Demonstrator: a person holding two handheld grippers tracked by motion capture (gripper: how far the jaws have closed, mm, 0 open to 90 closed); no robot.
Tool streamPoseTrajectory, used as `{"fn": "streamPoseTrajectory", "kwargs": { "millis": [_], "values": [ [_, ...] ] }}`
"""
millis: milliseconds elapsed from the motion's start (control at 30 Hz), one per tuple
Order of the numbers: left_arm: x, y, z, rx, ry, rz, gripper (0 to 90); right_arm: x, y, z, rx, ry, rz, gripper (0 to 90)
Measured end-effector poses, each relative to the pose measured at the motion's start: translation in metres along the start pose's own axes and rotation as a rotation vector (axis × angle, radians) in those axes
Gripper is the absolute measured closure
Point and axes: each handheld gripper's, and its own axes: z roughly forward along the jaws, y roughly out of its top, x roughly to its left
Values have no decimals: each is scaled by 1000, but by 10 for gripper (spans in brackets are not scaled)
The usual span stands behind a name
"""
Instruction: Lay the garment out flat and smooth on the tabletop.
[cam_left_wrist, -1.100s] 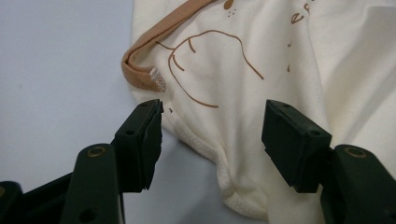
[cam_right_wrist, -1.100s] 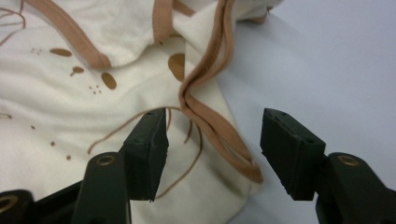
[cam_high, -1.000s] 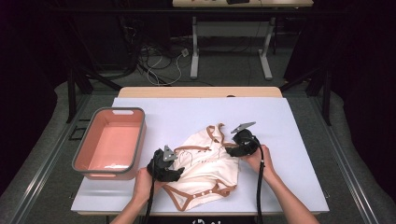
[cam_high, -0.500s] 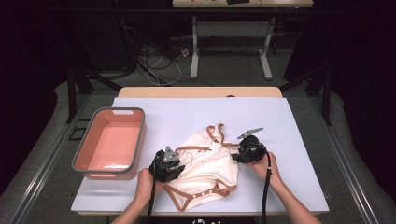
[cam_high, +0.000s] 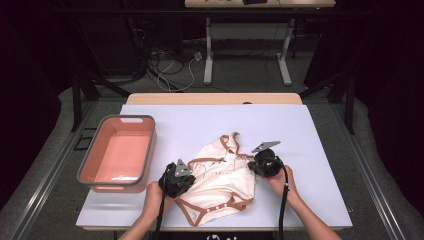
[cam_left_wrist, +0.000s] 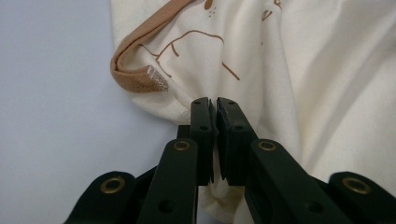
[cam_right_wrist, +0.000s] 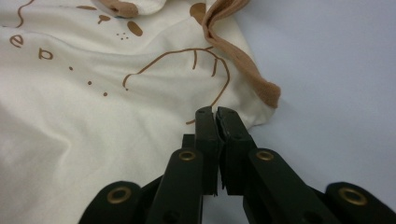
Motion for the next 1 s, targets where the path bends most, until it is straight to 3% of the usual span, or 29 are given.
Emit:
{"fn": "streamPoseTrajectory", "kwargs": {
  "millis": [300, 400, 767, 800, 867, 900, 1000],
  "values": [
    [-6, -7, -17, 15, -26, 2, 853, 3, 1, -4, -6, -12, -45, 881],
    [-9, -10, -21, 20, -29, 6, 852, 5, 2, -6, 20, 7, -62, 881],
    [-12, -11, -24, 42, -25, 12, 835, 14, -6, -17, 19, 10, -100, 877],
    [-13, -11, -24, 41, -19, 17, 819, 15, -7, -15, 22, 11, -96, 851],
    [-12, -9, -25, 29, -6, 24, 725, 14, -6, -13, 21, 15, -108, 675],
    [-12, -7, -26, 12, 0, 31, 725, 14, -6, -13, 21, 15, -108, 675],
    [-11, -1, -26, -11, 25, 38, 543, 13, -4, -11, 21, 25, -107, 508]
  ]
}}
